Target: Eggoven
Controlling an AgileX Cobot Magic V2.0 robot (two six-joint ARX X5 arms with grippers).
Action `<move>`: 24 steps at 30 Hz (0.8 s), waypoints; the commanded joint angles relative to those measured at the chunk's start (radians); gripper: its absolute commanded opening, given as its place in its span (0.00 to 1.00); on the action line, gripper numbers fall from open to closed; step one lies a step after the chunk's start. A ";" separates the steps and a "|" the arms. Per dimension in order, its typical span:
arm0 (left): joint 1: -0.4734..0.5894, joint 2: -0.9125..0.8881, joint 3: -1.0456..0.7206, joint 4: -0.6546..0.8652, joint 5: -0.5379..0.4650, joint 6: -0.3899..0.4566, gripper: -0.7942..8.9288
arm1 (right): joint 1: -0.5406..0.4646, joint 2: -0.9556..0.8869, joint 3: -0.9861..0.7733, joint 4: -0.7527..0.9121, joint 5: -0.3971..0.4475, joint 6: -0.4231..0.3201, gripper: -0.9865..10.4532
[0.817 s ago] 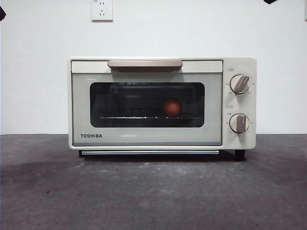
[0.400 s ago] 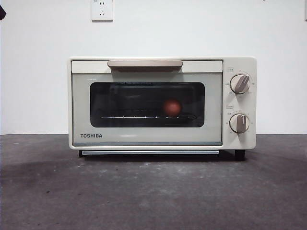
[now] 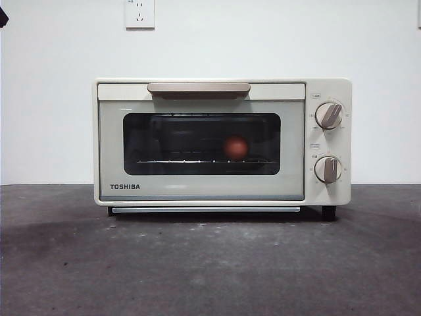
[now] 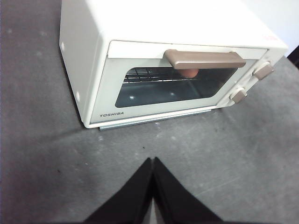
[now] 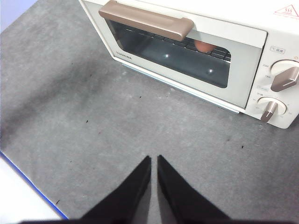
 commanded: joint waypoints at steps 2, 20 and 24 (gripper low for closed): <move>0.028 -0.045 0.004 0.047 -0.033 0.218 0.09 | 0.008 0.005 0.017 0.010 0.004 -0.007 0.09; 0.332 -0.486 -0.547 0.530 -0.219 0.273 0.09 | 0.008 0.005 0.017 0.010 0.004 -0.007 0.09; 0.336 -0.536 -0.620 0.515 -0.219 0.262 0.09 | 0.008 0.005 0.017 0.010 0.004 -0.007 0.09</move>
